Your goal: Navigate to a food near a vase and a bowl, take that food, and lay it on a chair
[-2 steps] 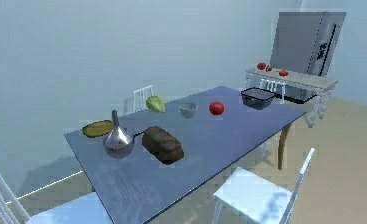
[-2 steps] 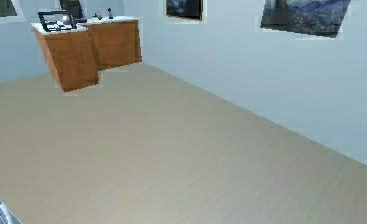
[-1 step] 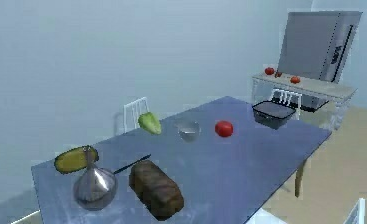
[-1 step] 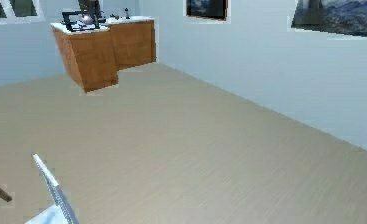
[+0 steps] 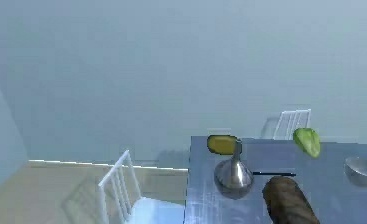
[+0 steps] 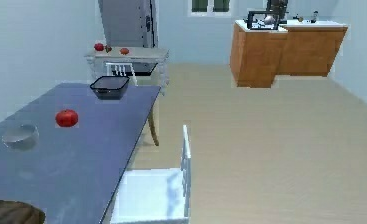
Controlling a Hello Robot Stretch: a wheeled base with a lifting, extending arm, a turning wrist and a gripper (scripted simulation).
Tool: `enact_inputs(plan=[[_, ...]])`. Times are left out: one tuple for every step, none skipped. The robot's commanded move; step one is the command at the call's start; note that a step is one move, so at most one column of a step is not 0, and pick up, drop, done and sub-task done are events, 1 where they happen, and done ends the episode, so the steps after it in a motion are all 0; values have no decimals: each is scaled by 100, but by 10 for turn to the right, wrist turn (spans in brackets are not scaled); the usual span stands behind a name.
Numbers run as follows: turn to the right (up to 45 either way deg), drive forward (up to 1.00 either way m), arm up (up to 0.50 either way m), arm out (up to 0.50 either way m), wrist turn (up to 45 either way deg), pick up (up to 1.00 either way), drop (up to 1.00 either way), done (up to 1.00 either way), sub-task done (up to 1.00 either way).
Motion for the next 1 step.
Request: enact_inputs(plan=[[-450, 0, 0, 0, 0, 0, 0, 0, 0]])
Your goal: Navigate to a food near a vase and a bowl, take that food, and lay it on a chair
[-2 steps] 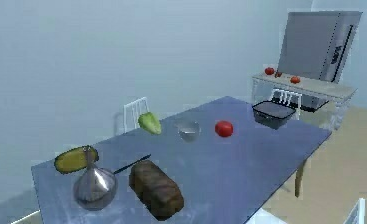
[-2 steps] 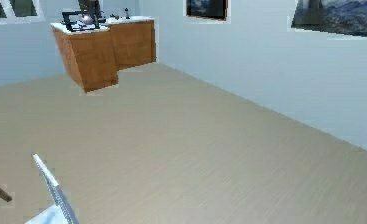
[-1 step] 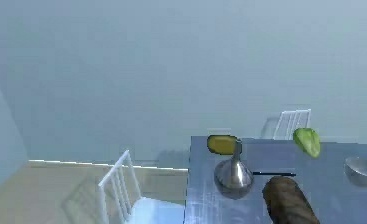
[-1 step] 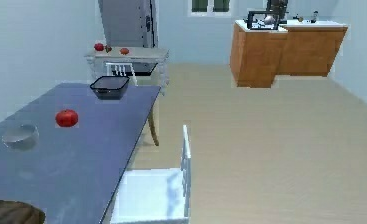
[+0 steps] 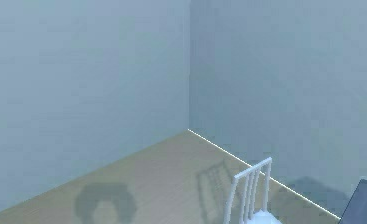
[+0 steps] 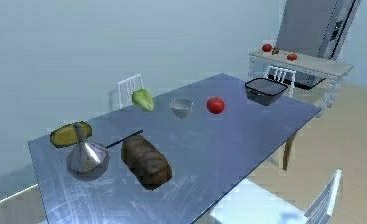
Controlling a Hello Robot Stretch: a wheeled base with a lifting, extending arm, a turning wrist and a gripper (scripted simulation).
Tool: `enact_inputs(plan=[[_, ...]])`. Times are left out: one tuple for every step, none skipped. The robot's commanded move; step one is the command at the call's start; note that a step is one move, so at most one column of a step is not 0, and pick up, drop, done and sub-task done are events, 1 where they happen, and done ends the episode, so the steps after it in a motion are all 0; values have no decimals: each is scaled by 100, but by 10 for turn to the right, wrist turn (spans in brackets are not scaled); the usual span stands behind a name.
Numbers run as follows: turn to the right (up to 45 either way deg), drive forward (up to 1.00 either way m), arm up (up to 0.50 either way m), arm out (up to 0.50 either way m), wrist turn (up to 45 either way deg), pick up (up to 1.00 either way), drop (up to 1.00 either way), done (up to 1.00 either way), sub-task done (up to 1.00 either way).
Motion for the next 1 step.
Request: enact_inputs(plan=[[-90, 0, 0, 0, 0, 0, 0, 0, 0]])
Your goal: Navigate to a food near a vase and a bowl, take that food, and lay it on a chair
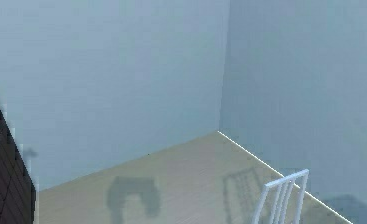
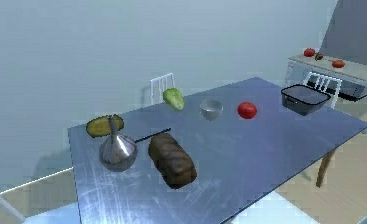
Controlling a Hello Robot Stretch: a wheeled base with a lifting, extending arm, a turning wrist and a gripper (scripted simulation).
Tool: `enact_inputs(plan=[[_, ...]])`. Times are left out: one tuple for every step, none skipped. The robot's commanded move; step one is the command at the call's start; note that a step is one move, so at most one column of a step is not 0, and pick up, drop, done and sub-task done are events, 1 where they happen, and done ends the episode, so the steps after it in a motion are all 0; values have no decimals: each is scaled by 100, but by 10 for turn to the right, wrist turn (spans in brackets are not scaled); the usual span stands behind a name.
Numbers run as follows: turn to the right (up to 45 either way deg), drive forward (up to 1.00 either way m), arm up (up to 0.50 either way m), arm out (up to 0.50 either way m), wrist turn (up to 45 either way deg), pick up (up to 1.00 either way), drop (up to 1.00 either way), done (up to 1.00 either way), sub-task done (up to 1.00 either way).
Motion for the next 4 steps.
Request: enact_inputs(plan=[[0, 0, 50, 0, 0, 0, 0, 0, 0], [0, 0, 32, 0, 0, 0, 0, 0, 0], [0, 0, 0, 26, 0, 0, 0, 0, 0], [0, 0, 0, 0, 450, 0, 0, 0, 0]])
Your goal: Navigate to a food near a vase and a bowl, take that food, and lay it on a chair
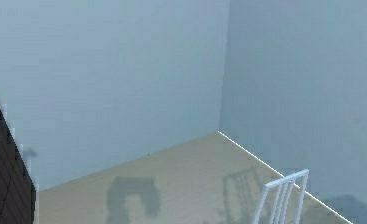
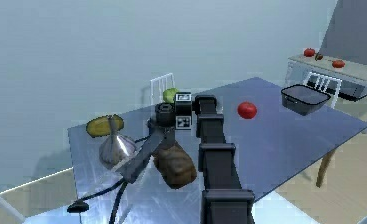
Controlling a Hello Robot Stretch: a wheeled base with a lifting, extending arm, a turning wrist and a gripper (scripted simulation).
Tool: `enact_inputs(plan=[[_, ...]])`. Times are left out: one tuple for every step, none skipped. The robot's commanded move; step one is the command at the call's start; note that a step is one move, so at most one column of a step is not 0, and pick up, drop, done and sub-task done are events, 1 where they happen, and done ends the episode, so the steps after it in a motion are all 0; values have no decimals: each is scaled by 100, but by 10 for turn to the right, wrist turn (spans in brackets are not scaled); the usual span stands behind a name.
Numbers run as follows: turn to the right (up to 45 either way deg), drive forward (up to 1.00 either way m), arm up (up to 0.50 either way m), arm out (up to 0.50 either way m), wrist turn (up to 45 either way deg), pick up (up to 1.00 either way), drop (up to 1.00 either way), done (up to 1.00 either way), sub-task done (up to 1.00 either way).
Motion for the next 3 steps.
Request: enact_inputs(plan=[[0, 0, 0, 0, 450, 0, 0, 0, 0], [0, 0, 0, 0, 450, 0, 0, 0, 0], [0, 0, 0, 0, 390, 0, 0, 0, 0]])
